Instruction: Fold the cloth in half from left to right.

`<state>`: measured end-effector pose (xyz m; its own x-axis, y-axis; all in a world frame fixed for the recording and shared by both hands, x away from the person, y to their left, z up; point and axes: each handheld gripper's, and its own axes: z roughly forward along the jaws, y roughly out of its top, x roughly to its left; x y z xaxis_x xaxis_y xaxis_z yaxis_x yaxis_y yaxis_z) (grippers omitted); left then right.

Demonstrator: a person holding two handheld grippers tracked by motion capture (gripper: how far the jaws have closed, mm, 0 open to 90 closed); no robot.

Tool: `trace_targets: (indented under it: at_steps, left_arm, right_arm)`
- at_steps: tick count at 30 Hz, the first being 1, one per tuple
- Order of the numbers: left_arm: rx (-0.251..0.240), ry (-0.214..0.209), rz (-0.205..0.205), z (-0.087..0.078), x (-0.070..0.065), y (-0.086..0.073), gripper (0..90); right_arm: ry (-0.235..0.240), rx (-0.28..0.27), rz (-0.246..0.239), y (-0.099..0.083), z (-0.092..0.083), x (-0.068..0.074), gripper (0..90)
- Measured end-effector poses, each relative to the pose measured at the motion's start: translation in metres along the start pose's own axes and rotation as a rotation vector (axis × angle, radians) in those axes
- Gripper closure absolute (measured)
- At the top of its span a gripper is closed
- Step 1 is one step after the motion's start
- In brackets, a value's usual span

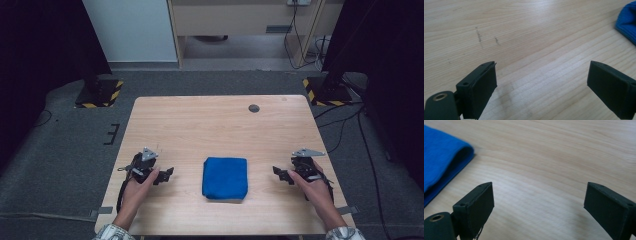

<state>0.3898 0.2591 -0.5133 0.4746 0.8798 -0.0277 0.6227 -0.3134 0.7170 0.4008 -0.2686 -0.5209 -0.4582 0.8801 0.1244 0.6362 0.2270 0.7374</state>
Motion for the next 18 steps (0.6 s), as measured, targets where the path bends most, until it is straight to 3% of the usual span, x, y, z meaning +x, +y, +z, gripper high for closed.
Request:
trace_targets:
  at_steps: [18]
  left_arm:
    - [0.007,0.035,-0.038,0.016,0.014,0.008,8.1]
  right_arm:
    - [-0.113,0.026,0.059,0.005,0.016,-0.030,9.4]
